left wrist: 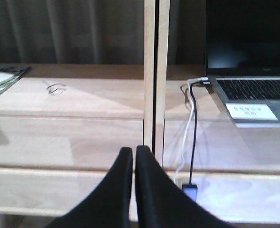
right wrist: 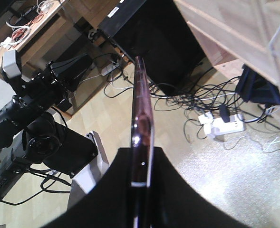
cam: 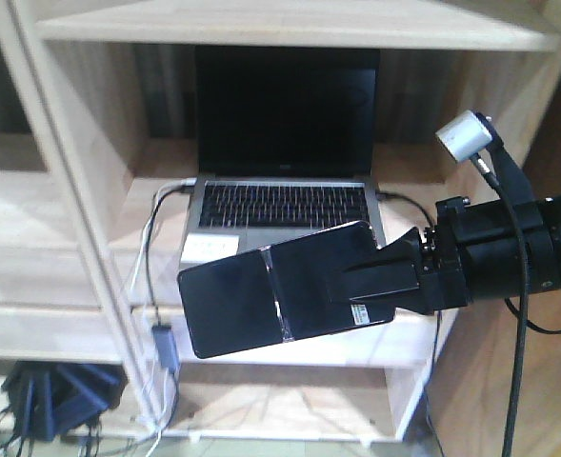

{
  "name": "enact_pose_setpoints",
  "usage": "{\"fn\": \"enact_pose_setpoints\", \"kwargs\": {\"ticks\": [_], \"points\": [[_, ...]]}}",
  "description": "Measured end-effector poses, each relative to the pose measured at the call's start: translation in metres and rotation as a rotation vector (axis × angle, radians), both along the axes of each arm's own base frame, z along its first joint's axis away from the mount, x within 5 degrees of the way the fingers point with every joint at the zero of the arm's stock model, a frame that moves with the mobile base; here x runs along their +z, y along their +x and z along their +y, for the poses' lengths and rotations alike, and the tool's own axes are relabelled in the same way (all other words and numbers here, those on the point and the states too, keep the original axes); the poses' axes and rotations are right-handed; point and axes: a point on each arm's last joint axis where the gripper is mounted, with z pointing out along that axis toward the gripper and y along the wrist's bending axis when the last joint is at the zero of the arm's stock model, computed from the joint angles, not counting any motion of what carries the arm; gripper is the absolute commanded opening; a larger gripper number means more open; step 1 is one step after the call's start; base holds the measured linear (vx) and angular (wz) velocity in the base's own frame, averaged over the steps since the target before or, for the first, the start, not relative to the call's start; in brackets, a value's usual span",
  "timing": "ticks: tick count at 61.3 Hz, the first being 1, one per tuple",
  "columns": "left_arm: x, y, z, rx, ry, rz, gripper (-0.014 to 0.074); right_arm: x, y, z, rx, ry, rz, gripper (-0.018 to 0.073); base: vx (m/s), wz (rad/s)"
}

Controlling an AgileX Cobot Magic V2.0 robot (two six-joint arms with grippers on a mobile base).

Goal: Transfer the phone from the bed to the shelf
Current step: 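Carry the phone in the right gripper toward the wooden shelf, then hold the phone in front of the shelf above the laptop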

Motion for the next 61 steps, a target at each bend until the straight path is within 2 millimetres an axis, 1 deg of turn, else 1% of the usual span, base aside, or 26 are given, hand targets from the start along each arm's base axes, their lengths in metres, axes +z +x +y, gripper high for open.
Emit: {"fn": "enact_pose_setpoints", "kwargs": {"ticks": [27, 61], "points": [[0.0000, 0.0000, 0.0000, 0.000, 0.000, 0.000, 0.0001, 0.0000, 0.0000, 0.0000, 0.000, 0.000, 0.000, -0.0001, 0.20, -0.04], [0.0000, 0.0000, 0.0000, 0.000, 0.000, 0.000, 0.0001, 0.0000, 0.0000, 0.0000, 0.000, 0.000, 0.000, -0.0001, 0.10, -0.09]]}}
